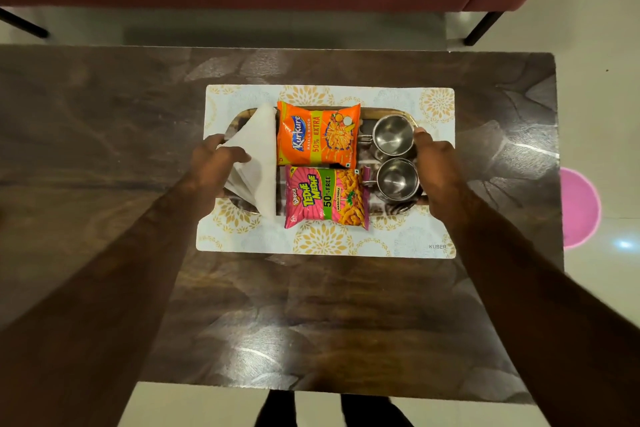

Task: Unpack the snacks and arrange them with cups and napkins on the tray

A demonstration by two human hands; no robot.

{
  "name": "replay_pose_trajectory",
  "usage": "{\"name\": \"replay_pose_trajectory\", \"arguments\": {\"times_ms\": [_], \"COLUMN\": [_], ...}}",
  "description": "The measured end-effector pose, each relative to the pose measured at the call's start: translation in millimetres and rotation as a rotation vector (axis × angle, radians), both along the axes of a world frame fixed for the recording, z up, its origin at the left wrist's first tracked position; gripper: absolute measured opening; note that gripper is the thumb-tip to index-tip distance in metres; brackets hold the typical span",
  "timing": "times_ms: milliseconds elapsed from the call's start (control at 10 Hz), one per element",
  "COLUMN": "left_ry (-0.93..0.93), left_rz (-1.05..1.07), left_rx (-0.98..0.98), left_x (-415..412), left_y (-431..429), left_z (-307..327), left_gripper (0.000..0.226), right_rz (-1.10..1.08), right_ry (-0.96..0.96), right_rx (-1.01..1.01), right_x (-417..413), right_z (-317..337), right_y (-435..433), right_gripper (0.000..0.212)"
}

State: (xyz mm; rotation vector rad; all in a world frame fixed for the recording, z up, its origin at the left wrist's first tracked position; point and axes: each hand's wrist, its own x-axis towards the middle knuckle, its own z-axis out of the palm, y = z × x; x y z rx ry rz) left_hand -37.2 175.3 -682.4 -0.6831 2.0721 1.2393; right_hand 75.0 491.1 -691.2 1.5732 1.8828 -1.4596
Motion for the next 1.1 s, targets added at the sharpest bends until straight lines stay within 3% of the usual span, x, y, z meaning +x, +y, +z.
{"name": "replay_pose_trajectory", "arguments": {"times_ms": [500, 800, 1100], "left_ry": [0.094, 0.547, 0.779], "left_rz": [-0.144, -0.850, -1.080], "left_rx": [-0.307, -0.754, -0.790], "left_x": [8.4, 50.0, 71.2], "left_y": [3.6, -14.5, -11.3], "left_z": [0.8, 62.9, 112.8], "left_gripper": [0.075, 0.071, 0.074], "right_rz": [0.127, 0.858, 1.075], "right_ry": [0.023, 0.008, 0.051], "right_rx": [0.062, 0.563, 0.773], "right_x": [13.3, 46.8, 52.4], "right_z": [3.2, 59.1, 117.1], "right_y": [0.5, -23.1, -67.9], "right_gripper": [0.077, 0.075, 0.091]}}
